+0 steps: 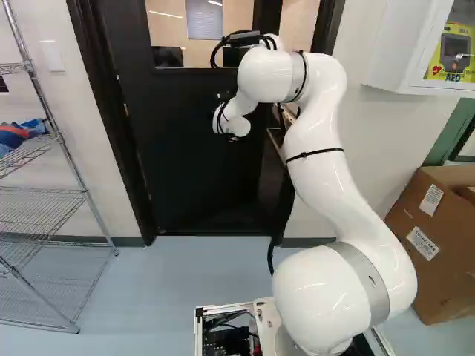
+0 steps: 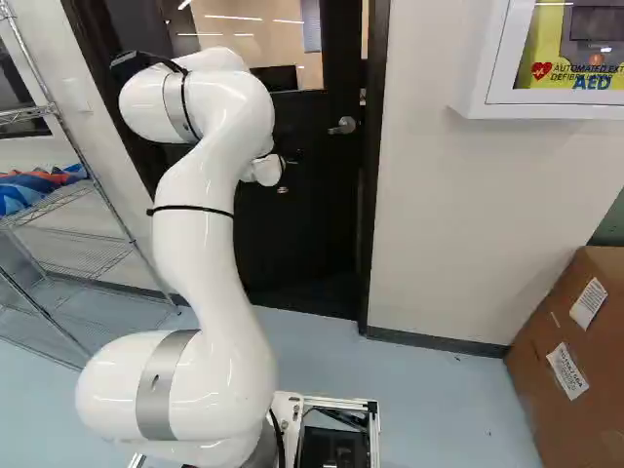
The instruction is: Open the door and move inside
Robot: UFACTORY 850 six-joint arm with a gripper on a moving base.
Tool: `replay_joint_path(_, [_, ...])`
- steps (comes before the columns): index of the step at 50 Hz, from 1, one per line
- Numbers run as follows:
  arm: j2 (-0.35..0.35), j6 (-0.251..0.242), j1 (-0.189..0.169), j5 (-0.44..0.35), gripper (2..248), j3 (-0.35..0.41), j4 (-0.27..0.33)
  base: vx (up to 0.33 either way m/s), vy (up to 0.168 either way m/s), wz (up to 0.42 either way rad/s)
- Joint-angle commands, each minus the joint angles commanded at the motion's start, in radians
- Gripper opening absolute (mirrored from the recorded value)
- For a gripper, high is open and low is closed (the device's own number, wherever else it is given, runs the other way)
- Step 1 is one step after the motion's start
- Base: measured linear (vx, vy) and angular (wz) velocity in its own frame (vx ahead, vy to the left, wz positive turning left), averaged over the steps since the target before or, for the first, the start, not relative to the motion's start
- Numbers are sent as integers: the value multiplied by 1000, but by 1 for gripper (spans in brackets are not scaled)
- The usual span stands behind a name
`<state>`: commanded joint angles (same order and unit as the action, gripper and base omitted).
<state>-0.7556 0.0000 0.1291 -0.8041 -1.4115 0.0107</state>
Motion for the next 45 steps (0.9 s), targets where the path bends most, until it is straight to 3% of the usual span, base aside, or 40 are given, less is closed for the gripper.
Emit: replay_joint_path(45, [223, 0, -7, 0, 247, 299, 0, 0, 0, 0])
